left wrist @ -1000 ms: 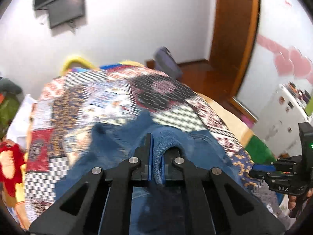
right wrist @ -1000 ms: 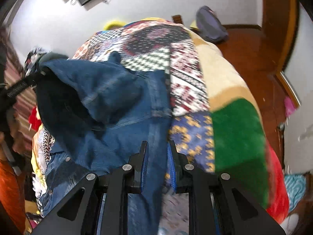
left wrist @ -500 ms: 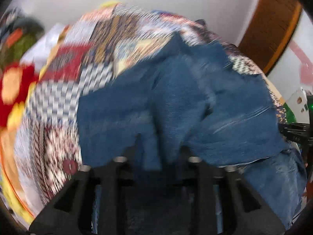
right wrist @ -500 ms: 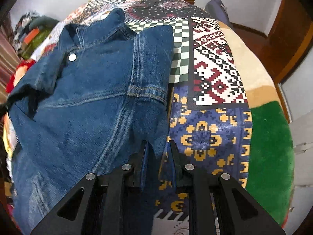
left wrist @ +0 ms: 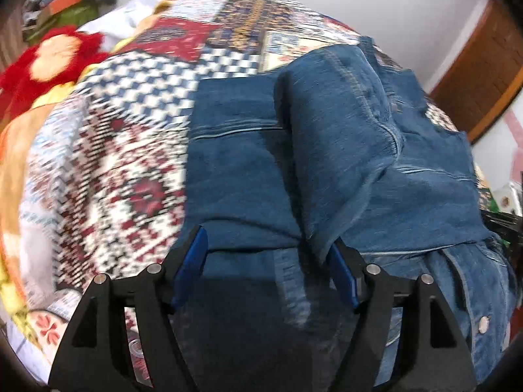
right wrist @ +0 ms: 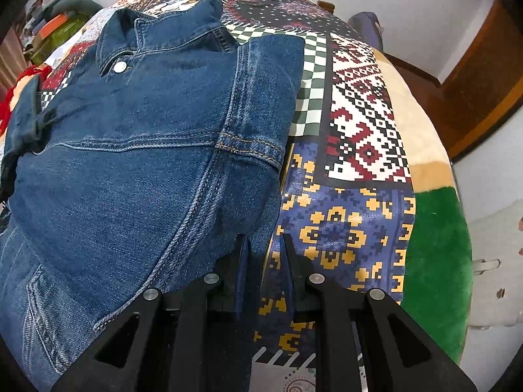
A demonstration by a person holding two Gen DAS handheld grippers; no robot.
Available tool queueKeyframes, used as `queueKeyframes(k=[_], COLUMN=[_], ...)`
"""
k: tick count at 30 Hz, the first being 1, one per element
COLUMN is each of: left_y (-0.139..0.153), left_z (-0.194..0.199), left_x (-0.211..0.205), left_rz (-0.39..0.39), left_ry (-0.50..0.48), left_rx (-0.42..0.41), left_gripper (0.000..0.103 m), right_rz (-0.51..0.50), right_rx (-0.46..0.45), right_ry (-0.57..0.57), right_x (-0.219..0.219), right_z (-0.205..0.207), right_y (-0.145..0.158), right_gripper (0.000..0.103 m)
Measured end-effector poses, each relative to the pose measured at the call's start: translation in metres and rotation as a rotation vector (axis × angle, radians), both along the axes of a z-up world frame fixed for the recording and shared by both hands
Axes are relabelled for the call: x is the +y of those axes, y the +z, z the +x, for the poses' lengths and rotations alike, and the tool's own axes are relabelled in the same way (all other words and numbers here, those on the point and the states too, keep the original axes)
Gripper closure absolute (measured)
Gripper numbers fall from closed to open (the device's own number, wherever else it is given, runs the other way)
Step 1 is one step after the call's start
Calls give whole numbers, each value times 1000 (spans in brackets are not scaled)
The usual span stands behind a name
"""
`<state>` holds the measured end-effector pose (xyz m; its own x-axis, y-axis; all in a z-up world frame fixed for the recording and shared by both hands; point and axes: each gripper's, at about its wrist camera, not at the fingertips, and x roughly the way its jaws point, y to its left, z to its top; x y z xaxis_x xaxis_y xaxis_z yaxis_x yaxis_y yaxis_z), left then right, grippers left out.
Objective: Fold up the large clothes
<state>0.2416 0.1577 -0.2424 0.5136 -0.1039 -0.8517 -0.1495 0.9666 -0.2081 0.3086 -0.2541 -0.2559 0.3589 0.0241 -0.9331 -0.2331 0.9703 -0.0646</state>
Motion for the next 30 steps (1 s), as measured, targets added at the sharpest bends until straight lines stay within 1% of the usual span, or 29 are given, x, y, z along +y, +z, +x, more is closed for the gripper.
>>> queueKeyframes(k=[3,6,7,8,9,11,14,15,19,22,23,25,28,30], left_y=[-2,-5,-6,-7,-8,-7,8,17,43,58,62,64,64,58], left_z=[-9,-14,-16,-19,-21,-28,-36,-37,-31,-21,-17,-8,-4,-3], left_x=[12,22,25,27,29,33,35,34,32,27,25,24,22,25], left_rz=[12,49,82,132,161,165,173,187,180,185,193,202,212,220], left_ry=[39,71,88,106,111,105,96,93,86,81,80,76,74,80], left_rx=[15,47,66,84,94,99,67,48,-14,-61,-76,-86,-82,-61], left_gripper=[31,31,32,32,32,32,32,32,32,25,23,23,23,23], right_rz=[1,2,5,8,15,28,50,68,136,156,147,122,41,11], right_rx=[-2,-3,-3,-3,-3,8,54,51,-20,-57,-60,-40,7,-11], right_ry=[-1,0,-1,-2,-5,-14,-36,-37,-37,-21,-14,-2,36,83], right_x=[1,2,2,1,0,-2,-7,-8,-7,1,6,16,28,31], right_z=[1,1,1,1,1,3,10,13,19,30,35,44,54,51], right_y=[0,-1,-2,-2,-1,0,8,14,46,61,61,53,21,13], right_gripper=[87,87,87,87,87,87,87,87,87,87,87,87,87,87])
